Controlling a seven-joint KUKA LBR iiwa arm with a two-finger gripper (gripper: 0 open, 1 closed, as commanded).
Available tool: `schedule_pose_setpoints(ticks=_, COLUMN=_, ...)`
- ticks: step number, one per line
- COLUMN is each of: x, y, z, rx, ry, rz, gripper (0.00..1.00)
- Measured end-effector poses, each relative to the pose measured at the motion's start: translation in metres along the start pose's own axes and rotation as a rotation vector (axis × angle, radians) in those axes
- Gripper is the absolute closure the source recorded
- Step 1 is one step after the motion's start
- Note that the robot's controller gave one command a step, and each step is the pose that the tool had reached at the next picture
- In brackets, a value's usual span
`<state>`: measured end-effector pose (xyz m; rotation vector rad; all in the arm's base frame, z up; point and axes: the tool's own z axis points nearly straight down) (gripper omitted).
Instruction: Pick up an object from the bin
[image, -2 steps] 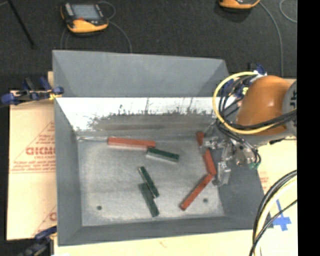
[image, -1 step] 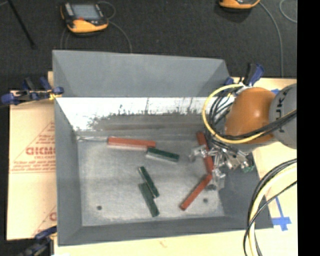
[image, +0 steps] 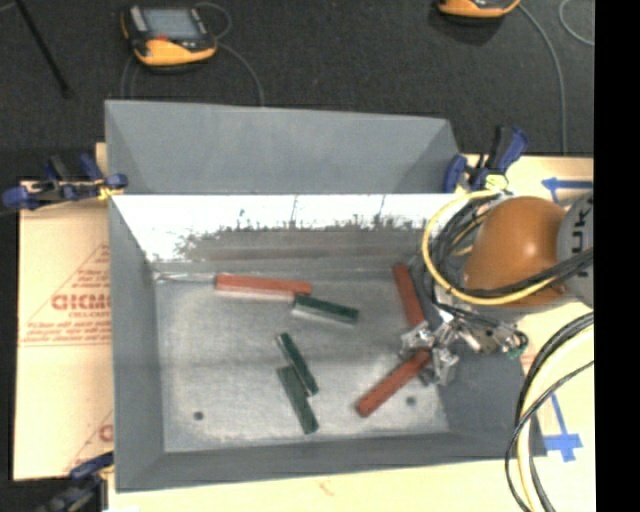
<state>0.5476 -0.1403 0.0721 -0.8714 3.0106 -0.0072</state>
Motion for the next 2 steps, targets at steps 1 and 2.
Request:
schedule_pose_setpoints(ticks=1, x=0.0, y=0.0, z=0.0, rx=0.0, ry=0.0, rz=-0.001, gripper=1.0)
schedule_pose_setpoints(ticks=2, x=0.015, y=-0.012, z=-0.198, rx=-0.006, ry=0.004, rz=-0.07, gripper=1.0)
